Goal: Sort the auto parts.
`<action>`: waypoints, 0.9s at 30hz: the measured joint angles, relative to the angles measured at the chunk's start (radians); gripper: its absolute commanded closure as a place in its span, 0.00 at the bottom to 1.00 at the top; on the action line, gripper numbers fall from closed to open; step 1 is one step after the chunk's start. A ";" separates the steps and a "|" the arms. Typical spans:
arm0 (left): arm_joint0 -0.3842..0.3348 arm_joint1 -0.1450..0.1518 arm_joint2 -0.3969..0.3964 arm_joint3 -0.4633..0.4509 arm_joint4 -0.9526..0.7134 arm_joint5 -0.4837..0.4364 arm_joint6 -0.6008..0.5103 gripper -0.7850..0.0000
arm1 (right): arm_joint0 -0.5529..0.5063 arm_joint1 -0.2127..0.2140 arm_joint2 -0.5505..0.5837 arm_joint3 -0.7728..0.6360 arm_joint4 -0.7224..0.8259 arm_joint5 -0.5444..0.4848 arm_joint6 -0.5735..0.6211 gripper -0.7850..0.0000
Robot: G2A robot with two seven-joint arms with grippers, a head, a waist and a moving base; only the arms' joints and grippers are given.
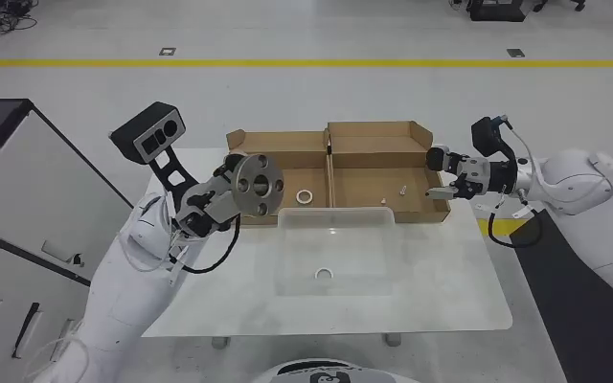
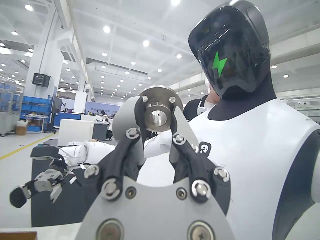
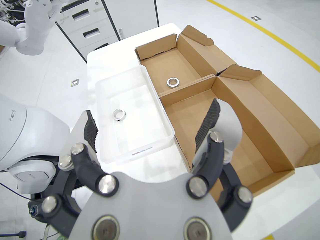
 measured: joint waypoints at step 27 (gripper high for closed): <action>0.043 -0.014 0.020 -0.064 -0.169 0.000 0.033 1.00 | 0.000 0.000 0.000 0.000 0.000 0.000 0.000 0.00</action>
